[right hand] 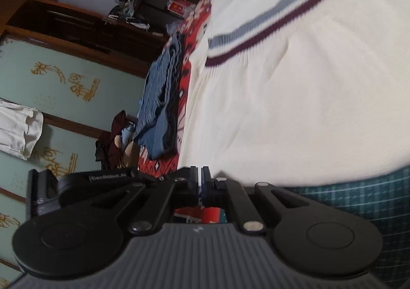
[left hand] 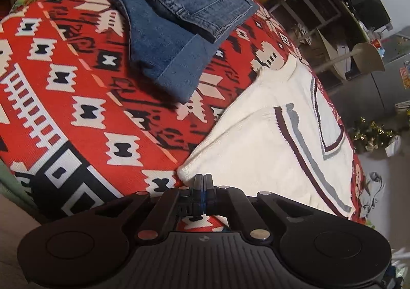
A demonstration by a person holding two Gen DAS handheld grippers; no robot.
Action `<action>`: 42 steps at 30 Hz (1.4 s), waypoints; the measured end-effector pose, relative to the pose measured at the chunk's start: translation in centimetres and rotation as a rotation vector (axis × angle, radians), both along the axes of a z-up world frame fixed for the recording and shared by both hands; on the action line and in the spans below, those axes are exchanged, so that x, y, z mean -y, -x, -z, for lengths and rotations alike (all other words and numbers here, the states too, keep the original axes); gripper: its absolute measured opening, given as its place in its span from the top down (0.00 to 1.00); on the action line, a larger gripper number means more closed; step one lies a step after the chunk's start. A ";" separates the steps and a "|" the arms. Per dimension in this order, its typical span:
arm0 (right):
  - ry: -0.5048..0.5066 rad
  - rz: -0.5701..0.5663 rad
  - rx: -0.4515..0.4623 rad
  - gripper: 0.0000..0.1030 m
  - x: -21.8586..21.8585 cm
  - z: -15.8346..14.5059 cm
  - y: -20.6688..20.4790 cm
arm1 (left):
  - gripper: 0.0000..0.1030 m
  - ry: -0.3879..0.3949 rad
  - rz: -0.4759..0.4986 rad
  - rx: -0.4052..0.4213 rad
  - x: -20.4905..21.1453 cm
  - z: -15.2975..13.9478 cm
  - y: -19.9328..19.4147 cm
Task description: Fold clothes
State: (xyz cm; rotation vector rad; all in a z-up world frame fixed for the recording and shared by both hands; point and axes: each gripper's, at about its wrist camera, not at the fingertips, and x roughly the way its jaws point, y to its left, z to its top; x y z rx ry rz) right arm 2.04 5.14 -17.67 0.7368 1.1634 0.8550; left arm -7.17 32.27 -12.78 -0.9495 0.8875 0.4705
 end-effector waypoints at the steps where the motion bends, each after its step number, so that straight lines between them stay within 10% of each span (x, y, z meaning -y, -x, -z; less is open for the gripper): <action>1: 0.001 0.004 -0.007 0.98 0.0 0.2 0.1 | 1.00 -0.012 -0.004 -0.001 0.1 -0.1 0.0; 21: -0.066 0.094 -0.044 0.97 1.3 1.2 1.6 | 1.00 -0.021 0.005 0.047 0.1 -0.5 0.6; 42: 0.012 0.425 -0.117 0.94 8.7 1.6 2.9 | 1.00 0.172 0.327 0.225 4.8 0.8 -2.3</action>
